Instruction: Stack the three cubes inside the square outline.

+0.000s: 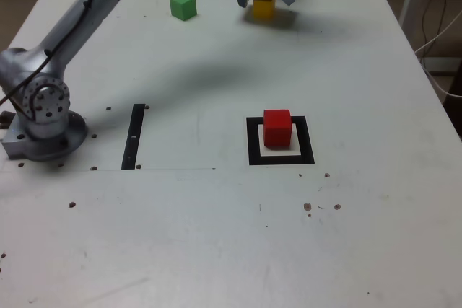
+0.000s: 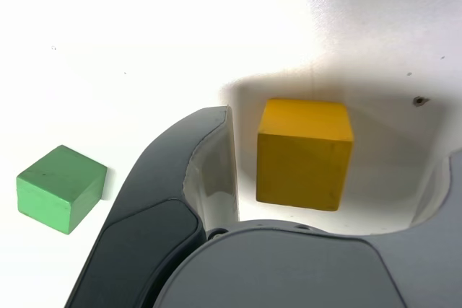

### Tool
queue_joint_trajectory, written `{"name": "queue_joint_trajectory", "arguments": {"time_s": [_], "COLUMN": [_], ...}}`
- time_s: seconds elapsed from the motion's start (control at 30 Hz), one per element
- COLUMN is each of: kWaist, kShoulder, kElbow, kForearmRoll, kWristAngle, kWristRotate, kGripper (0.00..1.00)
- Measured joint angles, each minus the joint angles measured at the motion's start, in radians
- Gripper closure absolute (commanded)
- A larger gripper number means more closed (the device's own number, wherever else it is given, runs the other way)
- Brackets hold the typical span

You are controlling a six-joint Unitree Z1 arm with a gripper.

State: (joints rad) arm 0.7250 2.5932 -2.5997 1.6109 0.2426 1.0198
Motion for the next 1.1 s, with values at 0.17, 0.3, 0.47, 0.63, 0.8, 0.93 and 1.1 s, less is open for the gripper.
{"name": "queue_joint_trajectory", "arguments": {"time_s": [0.17,0.3,0.47,0.63,0.8,0.93,1.1], "kWaist": [-0.003,-0.005,-0.01,-0.01,-0.016,-0.02,-0.02], "kShoulder": [0.008,0.011,0.016,0.016,0.016,0.016,0.016], "kElbow": [-0.003,-0.004,-0.004,-0.004,-0.006,-0.006,-0.006], "kForearmRoll": [0.001,0.001,0.002,0.004,0.004,0.005,0.009], "kWristAngle": [0.0,0.0,0.0,0.0,0.001,0.002,0.002], "kWristRotate": [-0.006,-0.013,-0.027,-0.034,-0.033,-0.03,-0.027], "kGripper": [0.12,0.19,0.33,0.51,0.64,0.66,0.67]}}
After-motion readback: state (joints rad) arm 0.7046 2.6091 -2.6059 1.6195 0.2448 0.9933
